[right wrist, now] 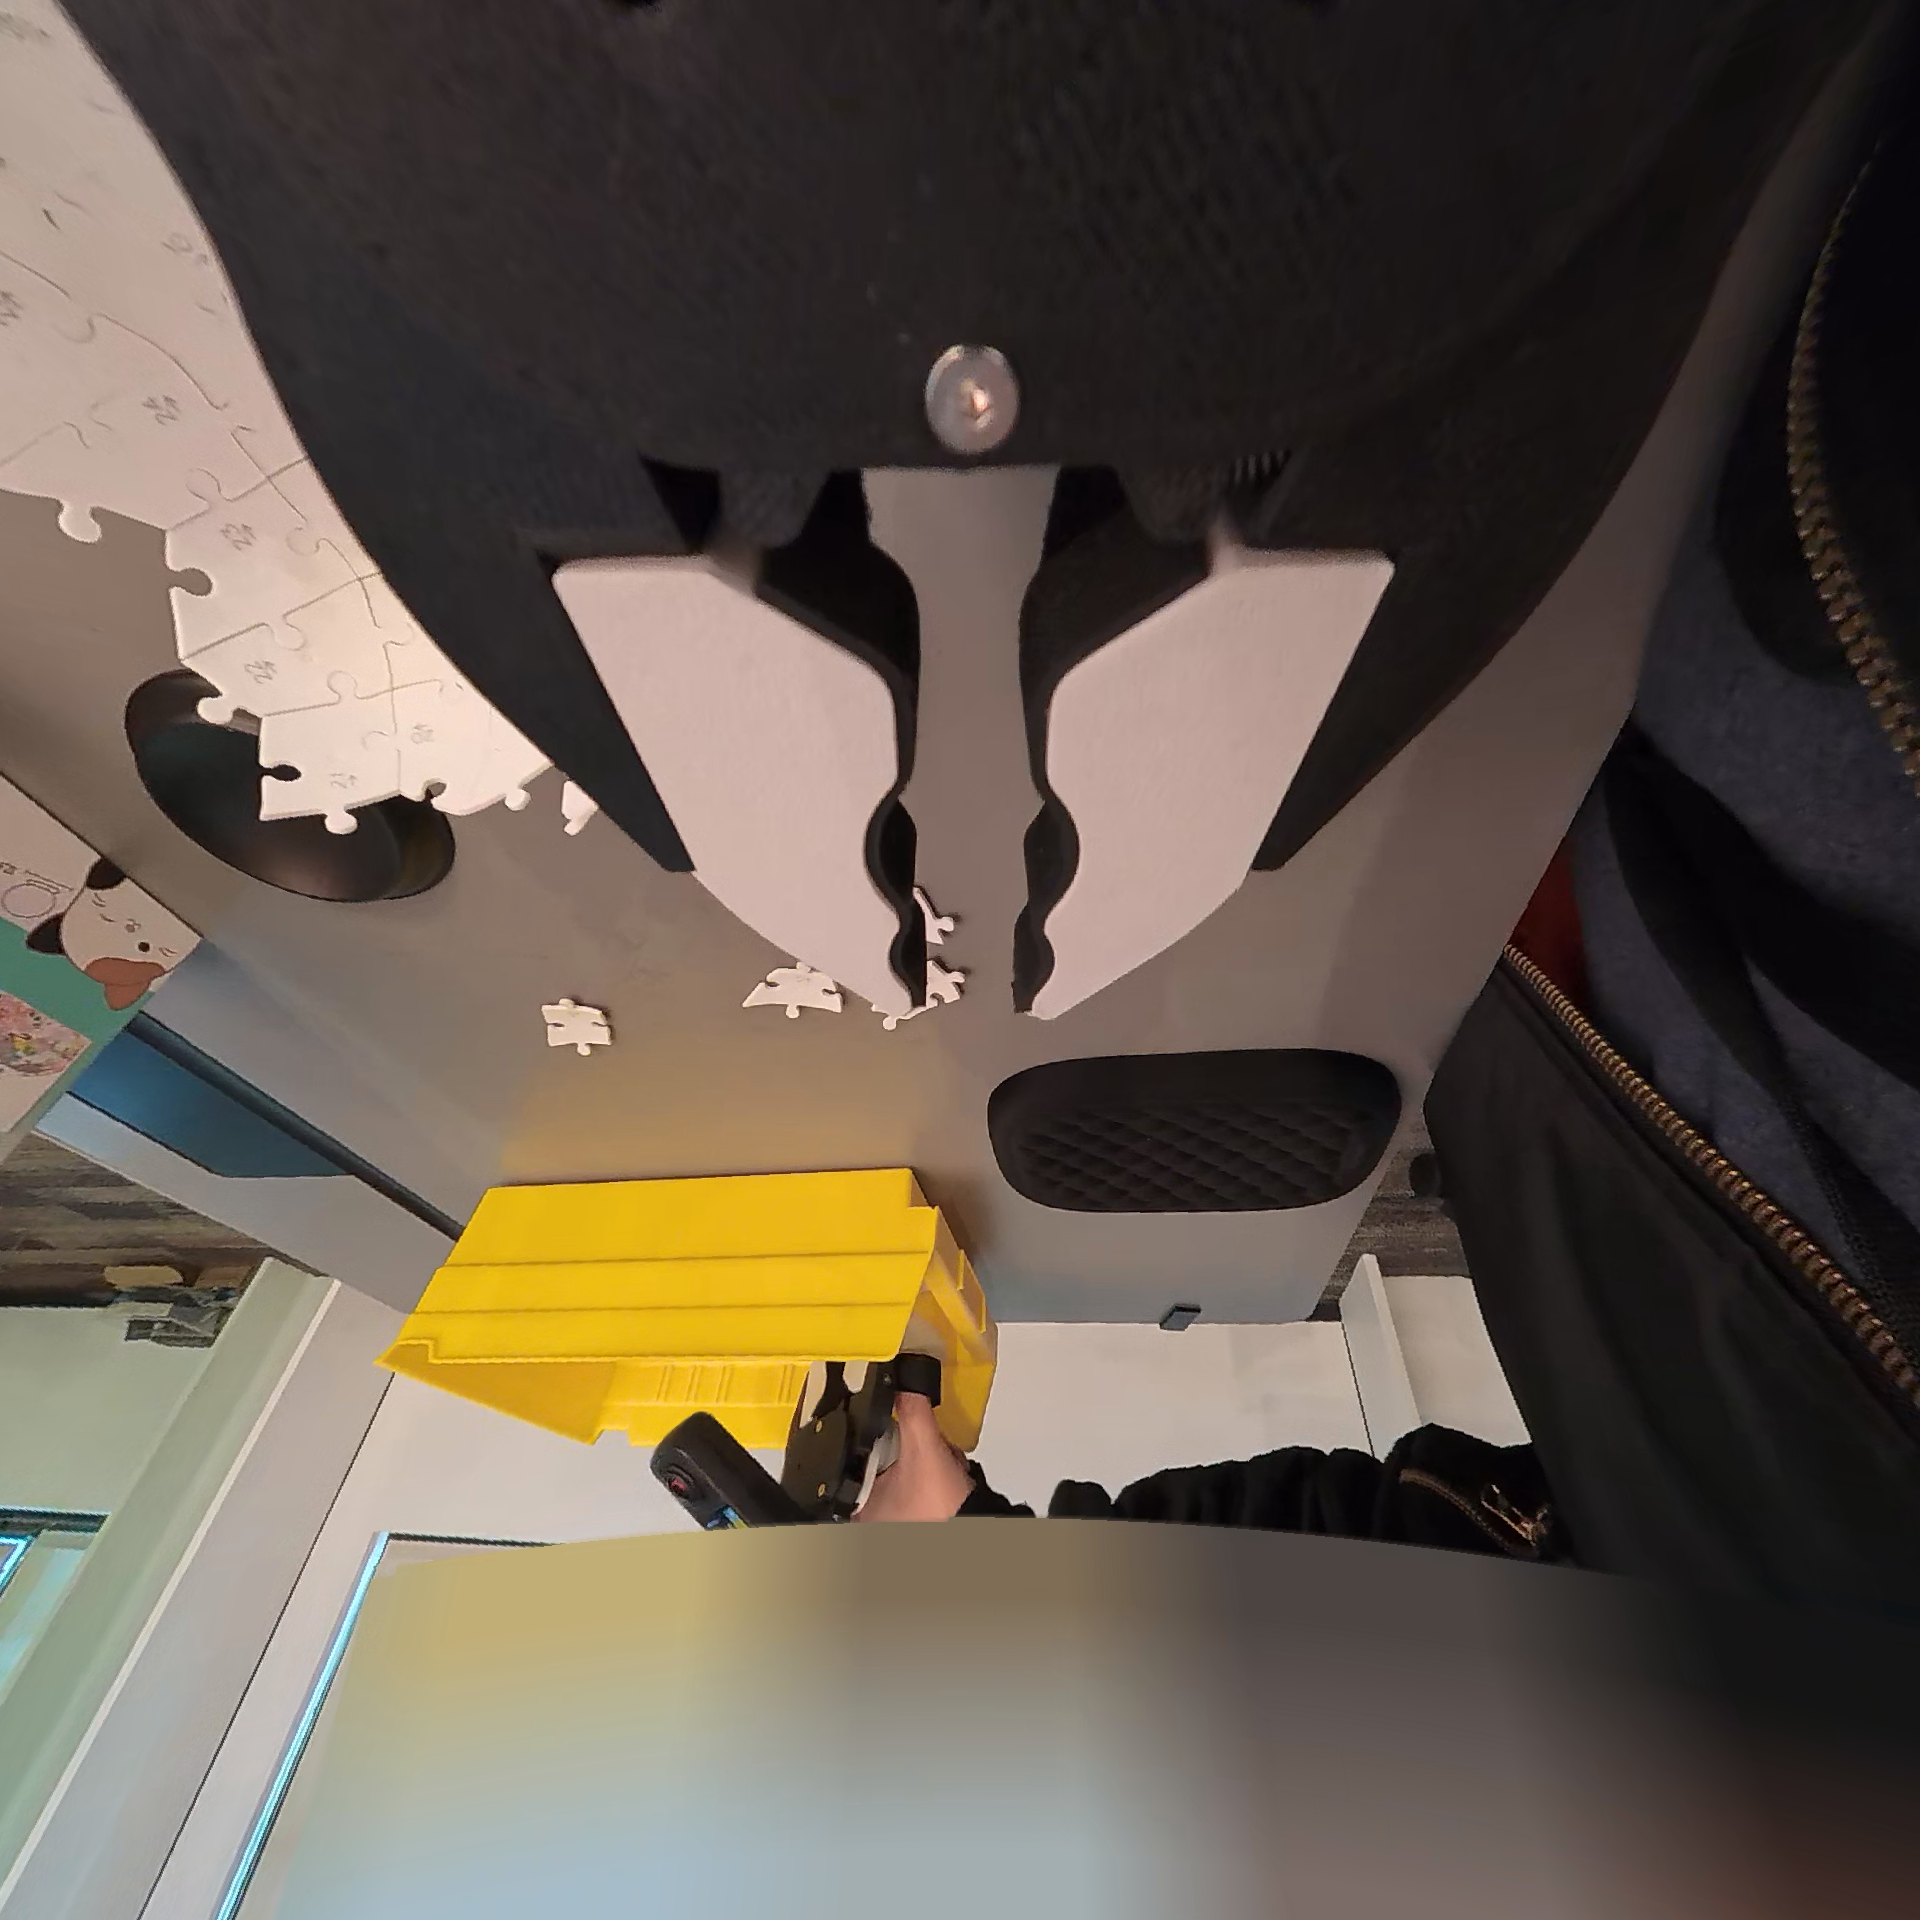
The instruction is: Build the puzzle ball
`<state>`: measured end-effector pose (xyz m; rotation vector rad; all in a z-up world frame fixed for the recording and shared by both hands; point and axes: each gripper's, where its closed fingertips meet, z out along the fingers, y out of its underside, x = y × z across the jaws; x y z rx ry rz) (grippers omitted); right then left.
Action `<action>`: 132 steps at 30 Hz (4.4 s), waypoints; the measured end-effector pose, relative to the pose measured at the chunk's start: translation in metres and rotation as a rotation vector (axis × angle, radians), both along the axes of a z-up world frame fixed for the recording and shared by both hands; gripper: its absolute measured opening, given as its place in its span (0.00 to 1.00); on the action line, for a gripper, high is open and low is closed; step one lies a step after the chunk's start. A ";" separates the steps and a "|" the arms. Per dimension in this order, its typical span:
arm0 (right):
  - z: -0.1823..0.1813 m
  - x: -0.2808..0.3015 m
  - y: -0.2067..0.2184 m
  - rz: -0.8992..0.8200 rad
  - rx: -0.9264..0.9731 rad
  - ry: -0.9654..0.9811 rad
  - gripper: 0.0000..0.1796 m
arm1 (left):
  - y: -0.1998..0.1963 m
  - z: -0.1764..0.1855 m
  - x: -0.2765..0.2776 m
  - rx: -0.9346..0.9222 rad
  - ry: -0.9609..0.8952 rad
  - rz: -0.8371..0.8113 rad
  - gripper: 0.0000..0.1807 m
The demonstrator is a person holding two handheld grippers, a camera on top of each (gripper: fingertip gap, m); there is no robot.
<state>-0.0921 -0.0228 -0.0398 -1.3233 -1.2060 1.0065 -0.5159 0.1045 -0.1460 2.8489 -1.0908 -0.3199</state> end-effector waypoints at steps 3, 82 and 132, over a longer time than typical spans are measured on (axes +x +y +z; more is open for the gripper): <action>0.000 0.000 0.000 0.002 -0.005 0.002 0.09 | 0.001 -0.002 0.002 -0.010 -0.025 0.012 0.25; 0.005 -0.010 -0.036 0.092 0.065 -0.046 0.11 | -0.055 0.013 0.264 0.486 -0.339 -0.021 0.10; -0.002 -0.008 -0.029 0.099 0.027 -0.048 0.11 | -0.032 -0.004 -0.011 -0.160 -0.002 0.660 0.07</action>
